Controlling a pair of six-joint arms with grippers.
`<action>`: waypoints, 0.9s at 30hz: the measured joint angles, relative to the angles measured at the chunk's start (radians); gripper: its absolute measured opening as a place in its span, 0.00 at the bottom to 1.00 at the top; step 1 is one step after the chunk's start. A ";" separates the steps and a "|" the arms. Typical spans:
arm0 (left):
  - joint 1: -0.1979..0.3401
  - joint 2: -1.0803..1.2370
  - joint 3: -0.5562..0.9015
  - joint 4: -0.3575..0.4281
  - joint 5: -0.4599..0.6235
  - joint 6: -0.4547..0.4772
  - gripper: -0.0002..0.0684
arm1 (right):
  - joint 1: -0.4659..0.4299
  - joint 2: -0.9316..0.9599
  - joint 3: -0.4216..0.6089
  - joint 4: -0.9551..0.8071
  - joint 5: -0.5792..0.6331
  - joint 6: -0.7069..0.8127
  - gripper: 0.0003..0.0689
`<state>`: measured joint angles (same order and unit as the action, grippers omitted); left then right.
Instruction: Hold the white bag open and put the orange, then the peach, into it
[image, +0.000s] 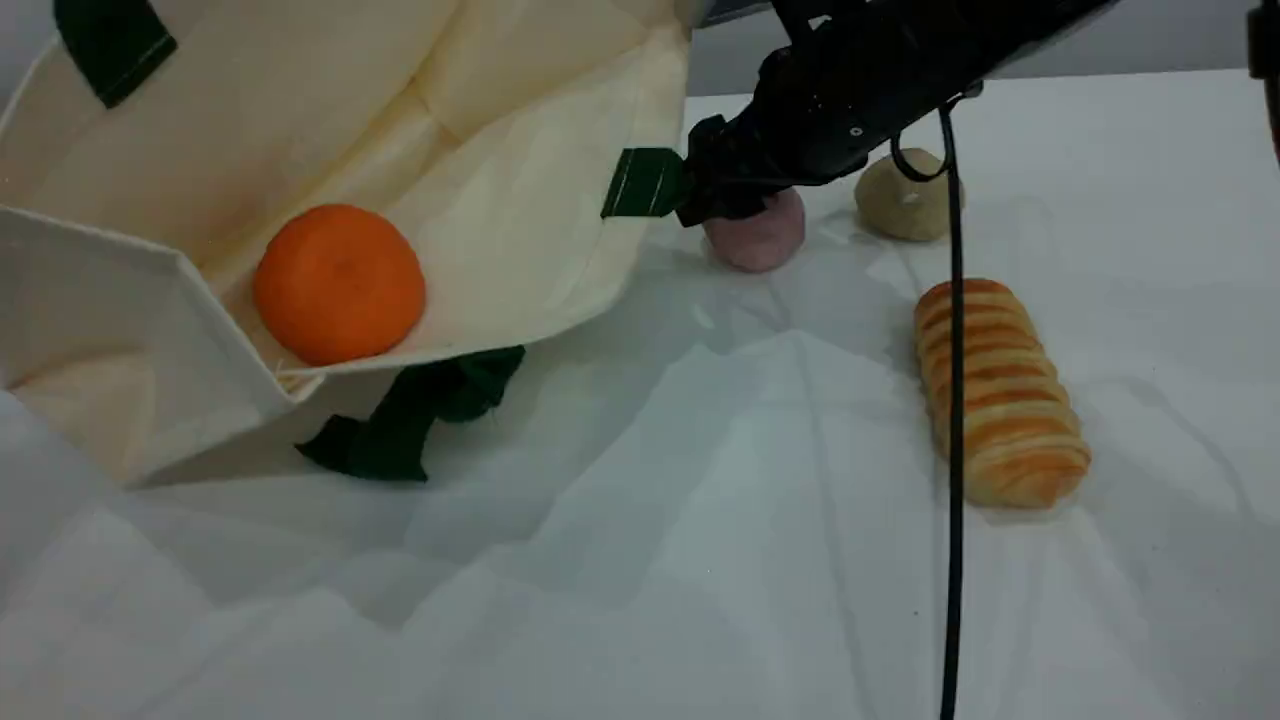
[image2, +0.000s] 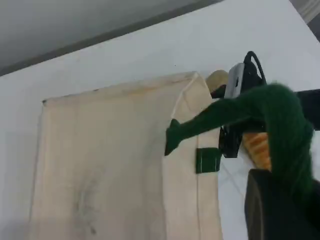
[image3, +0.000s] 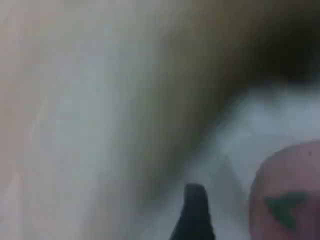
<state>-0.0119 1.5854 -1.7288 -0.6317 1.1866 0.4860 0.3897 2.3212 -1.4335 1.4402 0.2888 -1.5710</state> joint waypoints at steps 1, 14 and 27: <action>0.000 0.000 0.000 0.000 0.000 0.000 0.12 | 0.000 0.000 0.000 0.000 0.000 0.000 0.74; 0.000 0.000 0.000 0.000 0.001 0.000 0.12 | -0.001 0.001 0.001 -0.002 -0.037 0.001 0.13; 0.000 0.000 0.000 0.000 0.001 0.000 0.12 | -0.001 0.032 -0.011 0.000 -0.054 0.000 0.76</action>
<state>-0.0119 1.5854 -1.7288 -0.6317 1.1873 0.4860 0.3886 2.3535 -1.4443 1.4400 0.2345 -1.5712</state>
